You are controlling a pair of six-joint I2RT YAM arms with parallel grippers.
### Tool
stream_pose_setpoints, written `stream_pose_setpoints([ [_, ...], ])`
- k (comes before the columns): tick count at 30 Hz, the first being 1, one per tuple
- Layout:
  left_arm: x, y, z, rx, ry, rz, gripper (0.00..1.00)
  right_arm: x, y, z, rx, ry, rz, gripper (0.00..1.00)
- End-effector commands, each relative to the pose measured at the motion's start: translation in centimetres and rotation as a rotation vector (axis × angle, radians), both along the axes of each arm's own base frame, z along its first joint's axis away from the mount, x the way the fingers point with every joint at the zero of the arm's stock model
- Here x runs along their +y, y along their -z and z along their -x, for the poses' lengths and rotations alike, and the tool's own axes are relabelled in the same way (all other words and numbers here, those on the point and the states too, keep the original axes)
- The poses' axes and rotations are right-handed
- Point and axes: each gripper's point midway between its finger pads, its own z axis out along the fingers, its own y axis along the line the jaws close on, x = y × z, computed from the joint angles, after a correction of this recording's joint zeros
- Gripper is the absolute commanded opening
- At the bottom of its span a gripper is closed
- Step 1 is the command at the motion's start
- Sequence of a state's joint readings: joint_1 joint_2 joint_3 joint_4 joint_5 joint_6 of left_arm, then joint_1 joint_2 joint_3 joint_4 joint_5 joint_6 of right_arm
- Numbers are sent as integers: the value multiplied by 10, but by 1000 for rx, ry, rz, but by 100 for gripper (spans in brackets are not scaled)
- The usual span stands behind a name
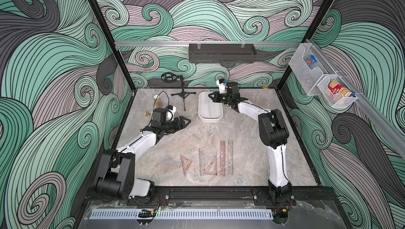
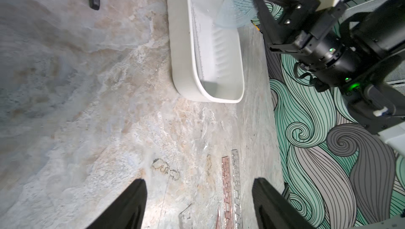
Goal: Put the scattered rulers into the storage box
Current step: Place the ruler in the storage box.
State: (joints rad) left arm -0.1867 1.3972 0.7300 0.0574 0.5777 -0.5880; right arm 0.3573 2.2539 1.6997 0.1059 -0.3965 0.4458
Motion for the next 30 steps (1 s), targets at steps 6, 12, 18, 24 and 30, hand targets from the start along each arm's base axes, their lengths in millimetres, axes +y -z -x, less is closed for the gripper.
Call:
stream_pose_setpoints([
  [6, 4, 19, 6, 38, 4, -64, 79, 23, 51, 8, 121, -51, 66, 0],
  [12, 3, 32, 7, 79, 15, -68, 79, 25, 74, 8, 172, -52, 86, 5],
  [18, 3, 32, 7, 81, 18, -70, 79, 21, 87, 6, 195, -35, 118, 9],
  [24, 3, 33, 7, 83, 21, -70, 79, 18, 95, 4, 202, -23, 140, 17],
  [30, 3, 31, 6, 80, 19, -69, 79, 14, 96, -1, 206, -22, 162, 23],
])
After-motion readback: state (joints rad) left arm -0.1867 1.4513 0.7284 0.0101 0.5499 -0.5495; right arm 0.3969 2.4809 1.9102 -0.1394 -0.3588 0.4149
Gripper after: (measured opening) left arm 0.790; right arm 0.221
